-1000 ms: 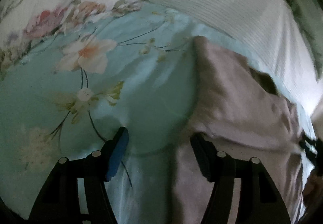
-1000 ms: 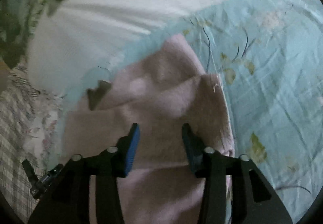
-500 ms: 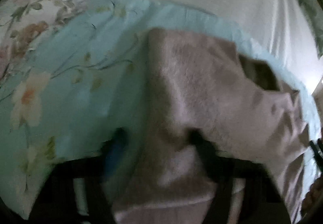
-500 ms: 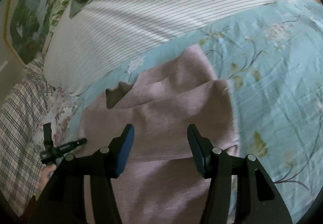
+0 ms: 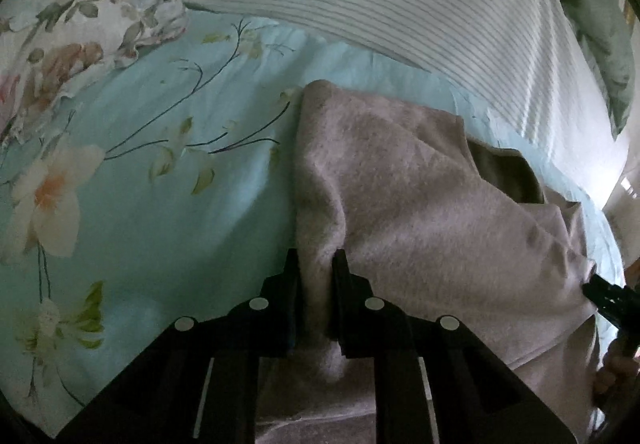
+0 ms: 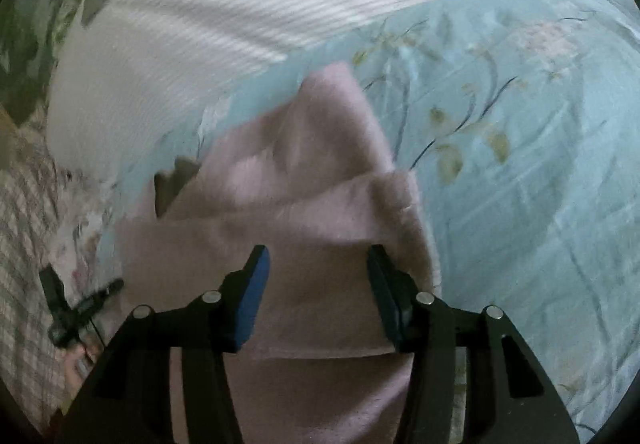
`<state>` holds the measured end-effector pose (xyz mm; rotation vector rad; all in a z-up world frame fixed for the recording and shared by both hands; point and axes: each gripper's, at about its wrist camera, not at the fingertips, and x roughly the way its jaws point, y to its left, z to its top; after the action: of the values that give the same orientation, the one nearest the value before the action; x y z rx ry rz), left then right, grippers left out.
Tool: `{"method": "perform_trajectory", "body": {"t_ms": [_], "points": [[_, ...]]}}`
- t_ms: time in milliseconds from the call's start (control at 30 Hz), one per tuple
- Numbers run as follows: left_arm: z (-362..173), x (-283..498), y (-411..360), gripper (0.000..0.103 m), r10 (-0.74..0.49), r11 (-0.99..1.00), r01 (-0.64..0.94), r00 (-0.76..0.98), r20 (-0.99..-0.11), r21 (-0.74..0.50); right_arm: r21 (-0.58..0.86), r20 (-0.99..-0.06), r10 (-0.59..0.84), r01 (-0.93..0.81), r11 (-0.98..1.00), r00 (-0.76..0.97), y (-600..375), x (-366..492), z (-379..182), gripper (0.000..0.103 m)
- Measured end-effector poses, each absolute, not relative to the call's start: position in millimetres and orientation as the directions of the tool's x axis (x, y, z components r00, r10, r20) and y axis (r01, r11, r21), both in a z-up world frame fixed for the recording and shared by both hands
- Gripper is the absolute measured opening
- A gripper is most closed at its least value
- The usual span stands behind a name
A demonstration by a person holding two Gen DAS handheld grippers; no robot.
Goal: Fold small clothes
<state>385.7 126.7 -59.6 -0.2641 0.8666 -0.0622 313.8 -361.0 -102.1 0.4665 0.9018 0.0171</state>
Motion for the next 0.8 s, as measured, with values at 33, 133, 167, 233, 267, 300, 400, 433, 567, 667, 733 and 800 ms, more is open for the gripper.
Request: {"method": "perform_trajectory", "body": {"t_ms": [33,133,167,233,267,300,400,433,567,667,733,800], "points": [[-58.2,385.8,125.9,0.016,-0.159,0.968,-0.048,0.639,-0.753,-0.245,0.402,-0.743,0.203,0.183,0.897,0.637,-362.1,309.4,-95.6,0.053],[-47.0,371.2,127.9,0.021,-0.135,0.976,-0.05,0.619,-0.774,-0.21,0.438,-0.697,0.241,0.135,0.889,0.676,-361.3,284.8,-72.0,0.06],[-43.4,364.9,128.6,0.023,-0.138,0.976,-0.05,0.615,-0.776,-0.212,0.437,-0.692,0.249,0.118,0.892,0.678,-359.9,276.0,-65.9,0.063],[-32.3,341.0,129.1,0.028,-0.145,0.974,-0.047,0.619,-0.772,-0.221,0.435,-0.687,0.265,0.091,0.896,0.677,-357.5,255.1,-56.6,0.065],[-28.7,329.4,128.8,0.041,-0.153,0.973,-0.041,0.62,-0.769,-0.227,0.44,-0.684,0.277,0.08,0.894,0.675,-357.0,244.2,-53.6,0.066],[-26.2,317.2,128.2,0.048,-0.163,0.971,-0.035,0.623,-0.765,-0.235,0.447,-0.684,0.288,0.072,0.892,0.67,-356.8,231.2,-51.7,0.067],[-22.5,266.8,127.6,0.061,-0.173,0.97,-0.023,0.635,-0.753,-0.242,0.447,-0.697,0.302,0.065,0.892,0.65,-357.4,197.5,-52.4,0.068],[-24.8,248.9,127.6,0.061,-0.184,0.968,-0.02,0.629,-0.756,-0.252,0.447,-0.706,0.307,0.066,0.892,0.639,-359.2,181.7,-54.4,0.068],[-39.4,193.1,132.8,0.062,-0.217,0.959,-0.017,0.594,-0.774,-0.282,0.455,-0.727,0.314,0.086,0.886,0.611,-369.7,136.4,-62.3,0.069],[-53.7,151.9,140.3,0.063,-0.25,0.951,-0.01,0.567,-0.785,-0.31,0.48,-0.725,0.333,0.094,0.872,0.603,-378.5,106.1,-64.4,0.069],[-58.0,124.4,144.2,0.064,-0.289,0.938,0.007,0.566,-0.772,-0.346,0.486,-0.727,0.343,0.092,0.869,0.595,-381.7,88.3,-64.8,0.069],[-58.1,105.3,146.2,0.068,-0.335,0.921,0.027,0.565,-0.754,-0.389,0.475,-0.742,0.349,0.081,0.876,0.572,-380.3,71.8,-66.8,0.069]]}}
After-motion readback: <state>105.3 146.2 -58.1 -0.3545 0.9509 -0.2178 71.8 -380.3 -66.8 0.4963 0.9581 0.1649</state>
